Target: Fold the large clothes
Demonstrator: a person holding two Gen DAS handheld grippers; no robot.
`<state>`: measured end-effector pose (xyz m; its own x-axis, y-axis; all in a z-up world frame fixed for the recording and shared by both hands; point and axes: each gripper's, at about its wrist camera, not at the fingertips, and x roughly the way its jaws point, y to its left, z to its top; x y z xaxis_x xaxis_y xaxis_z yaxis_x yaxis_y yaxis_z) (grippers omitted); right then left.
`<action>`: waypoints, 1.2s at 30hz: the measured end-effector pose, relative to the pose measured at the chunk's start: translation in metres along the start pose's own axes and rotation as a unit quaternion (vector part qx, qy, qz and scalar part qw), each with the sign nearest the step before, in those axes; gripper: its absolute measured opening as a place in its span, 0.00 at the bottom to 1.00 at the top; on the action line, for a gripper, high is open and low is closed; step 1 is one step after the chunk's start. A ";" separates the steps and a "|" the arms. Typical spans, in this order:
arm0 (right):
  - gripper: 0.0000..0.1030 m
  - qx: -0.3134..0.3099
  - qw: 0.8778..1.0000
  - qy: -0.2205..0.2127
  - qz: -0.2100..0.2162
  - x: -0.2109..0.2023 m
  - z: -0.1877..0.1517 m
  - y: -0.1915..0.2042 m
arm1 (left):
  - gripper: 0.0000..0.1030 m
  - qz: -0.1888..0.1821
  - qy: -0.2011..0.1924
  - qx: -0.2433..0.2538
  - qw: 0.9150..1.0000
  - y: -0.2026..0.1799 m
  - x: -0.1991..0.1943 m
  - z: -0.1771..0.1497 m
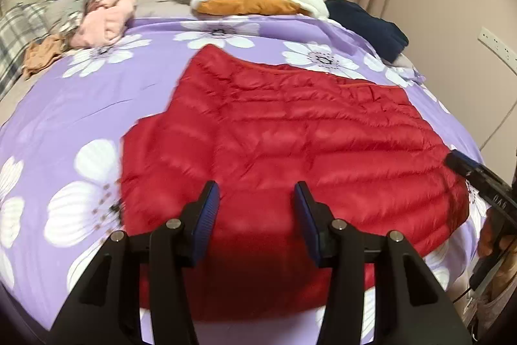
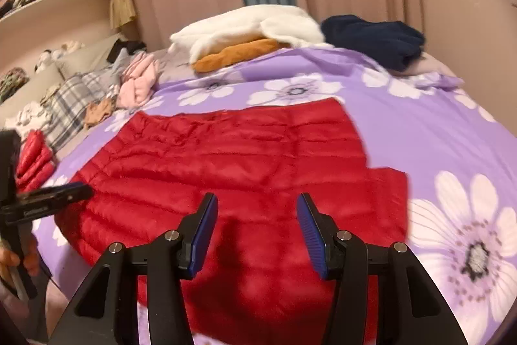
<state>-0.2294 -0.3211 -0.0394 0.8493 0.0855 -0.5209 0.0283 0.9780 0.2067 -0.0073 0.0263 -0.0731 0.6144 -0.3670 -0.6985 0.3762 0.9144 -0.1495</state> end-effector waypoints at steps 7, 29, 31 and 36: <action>0.51 0.011 0.998 0.040 -0.047 0.015 -0.032 -0.023 | 0.47 -0.004 0.022 -0.028 0.999 0.014 0.015 -0.026; 0.51 0.015 0.998 0.012 0.052 -0.010 -0.012 0.025 | 0.88 -0.127 0.018 -0.312 0.941 0.110 -0.015 -0.044; 0.51 0.002 0.998 0.012 0.067 -0.004 -0.010 0.040 | 0.88 -0.137 0.031 -0.329 0.934 0.111 -0.006 -0.050; 0.51 -0.027 0.996 0.009 0.082 0.015 0.001 0.073 | 0.91 -0.155 0.037 -0.351 0.923 0.108 0.007 -0.051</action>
<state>-0.2138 -0.2486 -0.0313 0.8299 0.2488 -0.4993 -0.1398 0.9593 0.2455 0.0025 0.1311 -0.1300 0.4933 -0.6403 -0.5887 -0.0316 0.6632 -0.7478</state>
